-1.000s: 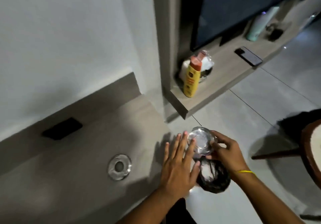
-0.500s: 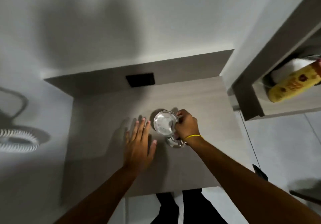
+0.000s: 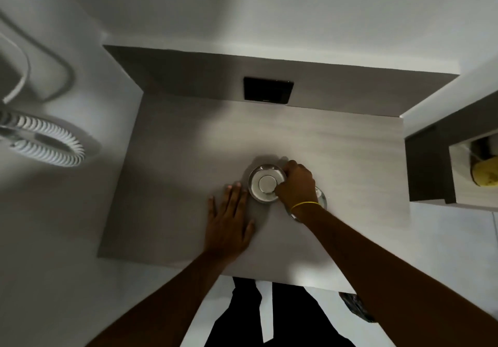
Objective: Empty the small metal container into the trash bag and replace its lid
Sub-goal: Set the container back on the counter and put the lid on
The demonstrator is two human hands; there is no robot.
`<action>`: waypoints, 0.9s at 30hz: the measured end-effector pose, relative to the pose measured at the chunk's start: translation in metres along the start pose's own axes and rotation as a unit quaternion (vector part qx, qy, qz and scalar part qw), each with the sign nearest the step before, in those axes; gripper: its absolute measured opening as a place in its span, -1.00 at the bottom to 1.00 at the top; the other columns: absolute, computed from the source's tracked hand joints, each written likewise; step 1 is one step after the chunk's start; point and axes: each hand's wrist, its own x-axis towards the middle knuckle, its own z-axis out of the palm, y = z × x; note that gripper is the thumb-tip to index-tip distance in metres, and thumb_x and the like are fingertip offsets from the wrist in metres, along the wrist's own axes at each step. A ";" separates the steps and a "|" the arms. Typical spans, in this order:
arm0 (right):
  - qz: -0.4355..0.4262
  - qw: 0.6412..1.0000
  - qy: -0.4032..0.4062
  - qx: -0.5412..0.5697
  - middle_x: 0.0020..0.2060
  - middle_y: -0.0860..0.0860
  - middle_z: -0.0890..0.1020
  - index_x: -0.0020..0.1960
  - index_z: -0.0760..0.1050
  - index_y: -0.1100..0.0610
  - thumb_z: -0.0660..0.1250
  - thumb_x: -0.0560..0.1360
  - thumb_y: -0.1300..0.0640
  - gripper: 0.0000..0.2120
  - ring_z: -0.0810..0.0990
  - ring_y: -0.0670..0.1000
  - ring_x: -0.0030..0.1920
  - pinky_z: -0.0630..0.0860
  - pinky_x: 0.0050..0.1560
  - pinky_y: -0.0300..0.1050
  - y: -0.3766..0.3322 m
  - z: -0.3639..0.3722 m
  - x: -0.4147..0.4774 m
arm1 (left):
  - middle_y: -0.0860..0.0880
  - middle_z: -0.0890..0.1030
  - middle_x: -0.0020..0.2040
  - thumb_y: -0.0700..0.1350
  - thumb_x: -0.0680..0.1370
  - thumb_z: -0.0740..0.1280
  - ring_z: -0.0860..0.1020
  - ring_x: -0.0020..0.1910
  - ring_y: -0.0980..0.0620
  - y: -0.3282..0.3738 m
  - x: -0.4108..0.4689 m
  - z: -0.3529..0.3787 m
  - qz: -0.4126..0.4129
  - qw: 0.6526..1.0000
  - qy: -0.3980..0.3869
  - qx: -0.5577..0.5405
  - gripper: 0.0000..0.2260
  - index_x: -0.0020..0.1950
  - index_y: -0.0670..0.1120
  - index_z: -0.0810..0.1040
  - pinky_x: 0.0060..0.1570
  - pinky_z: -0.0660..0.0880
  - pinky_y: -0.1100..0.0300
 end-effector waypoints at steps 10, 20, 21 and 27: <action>-0.070 0.989 0.022 -0.126 0.18 0.25 0.60 0.25 0.55 0.28 0.41 0.39 0.25 -0.58 0.57 0.37 0.17 0.48 0.16 0.13 0.016 -0.012 -0.013 | -0.13 0.17 0.76 0.20 0.66 0.22 0.06 0.76 -0.15 -0.002 -0.003 0.007 -0.001 0.999 0.038 0.018 -0.30 0.72 -0.10 0.23 0.62 0.06 -0.39; -0.059 0.962 -0.006 -0.268 0.47 0.15 0.36 0.55 0.31 0.02 0.48 0.32 -0.07 -0.16 0.45 0.31 0.32 0.69 0.09 0.17 0.062 -0.022 -0.056 | -0.16 0.21 0.75 0.17 0.66 0.17 0.13 0.74 -0.18 -0.002 -0.001 0.007 0.000 0.998 0.048 0.041 -0.33 0.70 -0.13 0.27 0.61 0.08 -0.40; -0.058 0.961 -0.004 -0.269 0.44 0.16 0.37 0.54 0.31 0.02 0.48 0.31 -0.09 -0.16 0.46 0.31 0.29 0.69 0.07 0.16 0.061 -0.022 -0.056 | -0.17 0.21 0.75 0.17 0.65 0.17 0.13 0.74 -0.19 -0.001 -0.001 0.007 -0.001 0.998 0.048 0.042 -0.33 0.70 -0.13 0.27 0.61 0.09 -0.40; -0.059 0.969 -0.003 -0.240 0.37 0.19 0.39 0.65 0.20 0.05 0.48 0.28 -0.16 0.02 0.47 0.31 0.23 0.63 0.13 0.15 0.049 -0.033 -0.048 | -0.17 0.20 0.75 0.16 0.66 0.19 0.13 0.74 -0.19 -0.002 -0.001 0.006 0.002 0.998 0.045 0.046 -0.34 0.70 -0.14 0.28 0.60 0.09 -0.41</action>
